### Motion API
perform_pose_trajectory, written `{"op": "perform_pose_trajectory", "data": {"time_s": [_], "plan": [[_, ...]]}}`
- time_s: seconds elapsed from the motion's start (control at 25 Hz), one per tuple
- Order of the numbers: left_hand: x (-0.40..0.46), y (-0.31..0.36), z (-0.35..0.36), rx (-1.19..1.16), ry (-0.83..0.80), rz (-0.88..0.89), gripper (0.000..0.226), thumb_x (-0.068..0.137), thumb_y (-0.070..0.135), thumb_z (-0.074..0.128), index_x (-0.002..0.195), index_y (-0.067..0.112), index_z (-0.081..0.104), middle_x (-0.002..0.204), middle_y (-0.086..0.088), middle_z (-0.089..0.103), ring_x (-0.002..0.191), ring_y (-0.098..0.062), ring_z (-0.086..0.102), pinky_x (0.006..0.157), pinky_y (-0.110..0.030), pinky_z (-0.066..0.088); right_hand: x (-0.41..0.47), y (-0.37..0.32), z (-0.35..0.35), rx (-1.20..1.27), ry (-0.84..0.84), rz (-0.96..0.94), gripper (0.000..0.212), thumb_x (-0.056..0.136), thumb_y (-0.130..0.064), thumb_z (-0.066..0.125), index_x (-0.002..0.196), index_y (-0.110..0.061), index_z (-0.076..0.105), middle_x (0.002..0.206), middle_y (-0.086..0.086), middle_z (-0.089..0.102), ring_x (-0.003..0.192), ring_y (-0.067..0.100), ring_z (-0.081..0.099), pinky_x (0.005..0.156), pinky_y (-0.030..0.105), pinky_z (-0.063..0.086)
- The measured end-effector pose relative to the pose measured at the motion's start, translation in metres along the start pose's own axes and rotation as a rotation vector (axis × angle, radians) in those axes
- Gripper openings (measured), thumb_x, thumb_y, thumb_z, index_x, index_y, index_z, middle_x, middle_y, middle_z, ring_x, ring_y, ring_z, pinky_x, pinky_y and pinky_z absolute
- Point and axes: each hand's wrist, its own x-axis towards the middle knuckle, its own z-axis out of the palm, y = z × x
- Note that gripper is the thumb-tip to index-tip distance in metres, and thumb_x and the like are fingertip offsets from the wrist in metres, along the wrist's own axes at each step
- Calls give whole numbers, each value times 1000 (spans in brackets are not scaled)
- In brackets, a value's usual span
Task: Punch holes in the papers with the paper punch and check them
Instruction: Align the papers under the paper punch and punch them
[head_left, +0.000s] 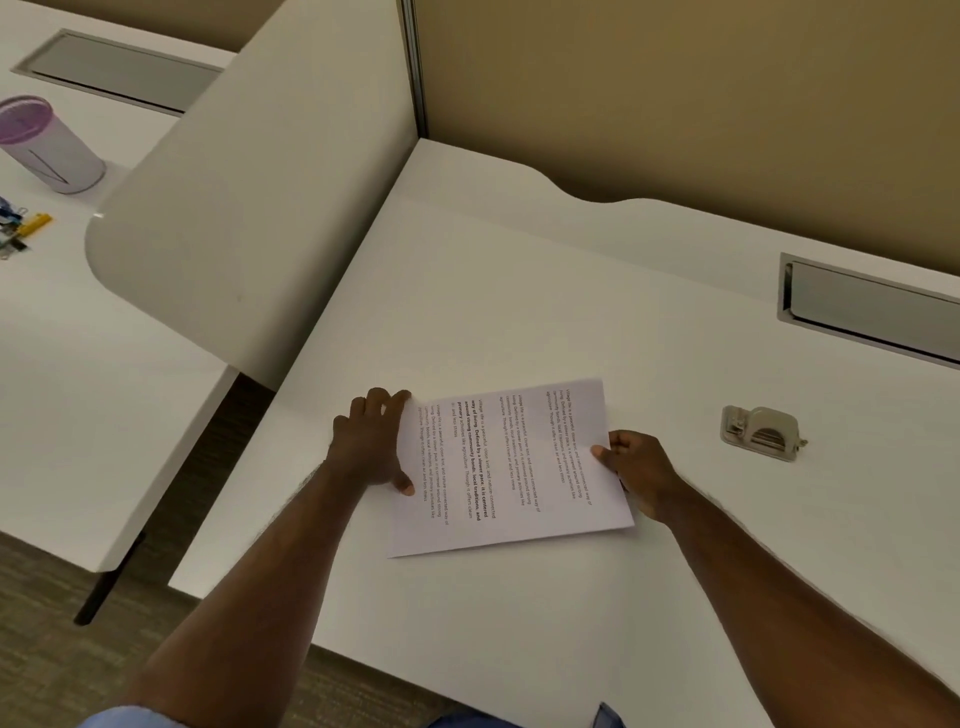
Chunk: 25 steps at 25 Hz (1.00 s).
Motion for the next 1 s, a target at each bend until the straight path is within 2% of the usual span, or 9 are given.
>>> {"op": "perform_pose_trajectory", "data": {"time_s": [0.08,0.16,0.24,0.32,0.4,0.48,0.76,0.88,1.0], "plan": [[-4,-3,1,-251,24,-33,138,43,51,92,150,24,11,149,-7,26,136,-30,27,107,-53,33,-2,3,-4,30,-14,2,7,89,-8,61,92,-9,67,100,16,71,88,31,69,80,43,57],[-9,-1,1,-587,96,-69,129,51,44,92,150,22,13,146,-8,32,132,-28,34,107,-50,36,-5,5,-9,57,-21,6,10,90,-8,61,98,-6,67,103,17,71,92,33,69,84,46,56],[-13,7,2,-894,119,-127,100,68,38,84,146,19,24,138,-6,41,120,-25,47,96,-42,46,-7,7,-15,97,-15,22,14,90,-8,60,102,-4,66,104,17,70,95,35,68,88,50,54],[-14,17,3,-1065,78,-157,57,83,35,72,130,15,48,127,-7,58,107,-25,60,87,-41,53,-11,10,-22,144,-6,31,14,90,-7,59,103,-4,65,105,18,70,96,36,67,89,50,54],[-13,29,4,-1125,59,-140,30,91,30,63,112,9,60,112,-14,68,101,-34,65,88,-53,54,-18,14,-32,180,9,32,12,90,-7,59,100,-7,66,105,18,70,94,35,67,86,48,55],[-12,41,6,-1179,68,-132,17,94,20,58,106,10,65,103,-14,71,100,-38,66,88,-56,51,-26,20,-46,209,26,33,10,90,-7,60,97,-9,67,104,16,70,91,32,68,80,43,56],[-6,116,21,-1135,58,-48,12,91,12,60,96,15,71,91,-11,74,81,-25,65,73,-43,52,-55,69,-113,269,108,86,14,91,-9,59,103,-6,66,105,14,71,93,31,69,83,46,57],[-5,163,27,-1092,45,-11,13,91,11,60,94,16,72,78,1,72,69,-15,61,64,-30,48,-67,90,-149,281,174,107,14,91,-10,59,102,-6,67,103,13,72,93,31,69,85,49,56],[-2,208,37,-1027,12,16,13,91,10,59,89,14,71,70,7,68,62,-10,59,59,-24,45,-76,111,-185,291,223,112,14,91,-11,60,102,-8,67,102,12,72,90,31,70,84,49,57]]}}
